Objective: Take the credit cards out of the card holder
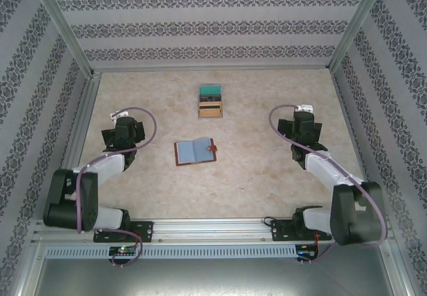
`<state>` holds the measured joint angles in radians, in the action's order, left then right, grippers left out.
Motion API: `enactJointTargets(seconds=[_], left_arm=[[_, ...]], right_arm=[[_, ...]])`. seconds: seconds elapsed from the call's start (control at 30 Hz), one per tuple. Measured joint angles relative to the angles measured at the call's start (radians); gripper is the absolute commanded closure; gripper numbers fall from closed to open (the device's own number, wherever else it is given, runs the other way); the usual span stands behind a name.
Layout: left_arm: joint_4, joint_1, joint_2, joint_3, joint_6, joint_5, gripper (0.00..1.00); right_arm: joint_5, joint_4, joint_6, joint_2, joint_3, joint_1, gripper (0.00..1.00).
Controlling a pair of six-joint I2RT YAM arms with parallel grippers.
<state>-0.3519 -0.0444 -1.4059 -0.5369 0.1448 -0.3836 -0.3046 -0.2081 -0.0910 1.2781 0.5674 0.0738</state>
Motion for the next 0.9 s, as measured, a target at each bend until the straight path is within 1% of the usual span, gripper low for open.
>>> enactJointTargets(seconds=[0.07, 0.13, 0.2, 0.27, 0.33, 0.37, 0.43, 0.53, 0.7, 0.9], left_arm=[[-0.065, 0.019, -0.056, 0.006, -0.006, 0.043, 0.01], [-0.102, 0.037, -0.092, 0.013, -0.011, 0.087, 0.01], [-0.139, 0.046, -0.098, 0.027, -0.023, 0.134, 0.01], [-0.199, 0.047, -0.098, 0.05, -0.039, 0.191, 0.01], [-0.277, 0.047, -0.105, 0.083, -0.06, 0.246, 0.01], [-0.315, 0.047, -0.116, 0.097, -0.069, 0.27, 0.01], [-0.354, 0.047, -0.142, 0.116, -0.087, 0.318, 0.01], [-0.381, 0.047, -0.153, 0.127, -0.101, 0.355, 0.01], [-0.413, 0.047, -0.153, 0.127, -0.116, 0.382, 0.01], [-0.425, 0.047, -0.153, 0.127, -0.12, 0.392, 0.01]], right_arm=[[0.012, -0.079, 0.012, 0.044, -0.014, -0.007, 0.02], [0.058, -0.146, 0.017, 0.085, -0.019, -0.024, 0.02], [0.1, -0.221, 0.017, 0.11, -0.033, -0.047, 0.02], [0.138, -0.337, 0.018, 0.132, -0.079, -0.063, 0.02], [0.171, -0.439, 0.02, 0.173, -0.134, -0.072, 0.02], [0.186, -0.463, 0.022, 0.192, -0.15, -0.072, 0.02], [0.221, -0.492, 0.029, 0.219, -0.167, -0.072, 0.02], [0.253, -0.54, 0.04, 0.224, -0.169, -0.072, 0.02], [0.269, -0.6, 0.048, 0.224, -0.169, -0.069, 0.02], [0.269, -0.615, 0.062, 0.224, -0.169, -0.063, 0.02]])
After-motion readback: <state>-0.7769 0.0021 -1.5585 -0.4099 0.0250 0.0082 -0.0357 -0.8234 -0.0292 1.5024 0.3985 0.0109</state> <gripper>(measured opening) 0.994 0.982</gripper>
